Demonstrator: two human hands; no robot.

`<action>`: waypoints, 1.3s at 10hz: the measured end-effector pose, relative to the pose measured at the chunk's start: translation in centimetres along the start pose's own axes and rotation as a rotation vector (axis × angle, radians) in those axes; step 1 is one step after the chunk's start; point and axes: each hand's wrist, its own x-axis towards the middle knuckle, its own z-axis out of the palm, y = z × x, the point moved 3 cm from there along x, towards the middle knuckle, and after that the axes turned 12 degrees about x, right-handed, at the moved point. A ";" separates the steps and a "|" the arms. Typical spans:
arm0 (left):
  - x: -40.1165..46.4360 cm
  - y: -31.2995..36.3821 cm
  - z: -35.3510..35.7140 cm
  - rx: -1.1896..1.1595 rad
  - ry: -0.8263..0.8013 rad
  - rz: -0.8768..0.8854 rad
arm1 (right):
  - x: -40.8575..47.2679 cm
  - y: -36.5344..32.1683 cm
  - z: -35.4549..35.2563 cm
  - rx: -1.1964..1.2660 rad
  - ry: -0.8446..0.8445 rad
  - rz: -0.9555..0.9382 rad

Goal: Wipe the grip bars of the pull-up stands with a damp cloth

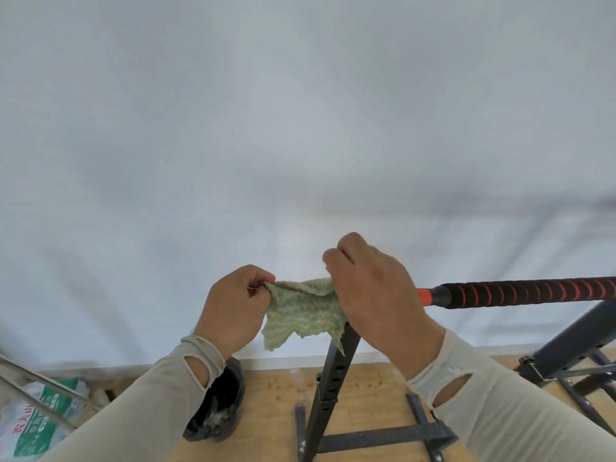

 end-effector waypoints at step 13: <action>-1.1 3.3 0.0 0.418 -0.288 0.159 | -2.7 4.1 -8.0 0.070 -0.505 0.480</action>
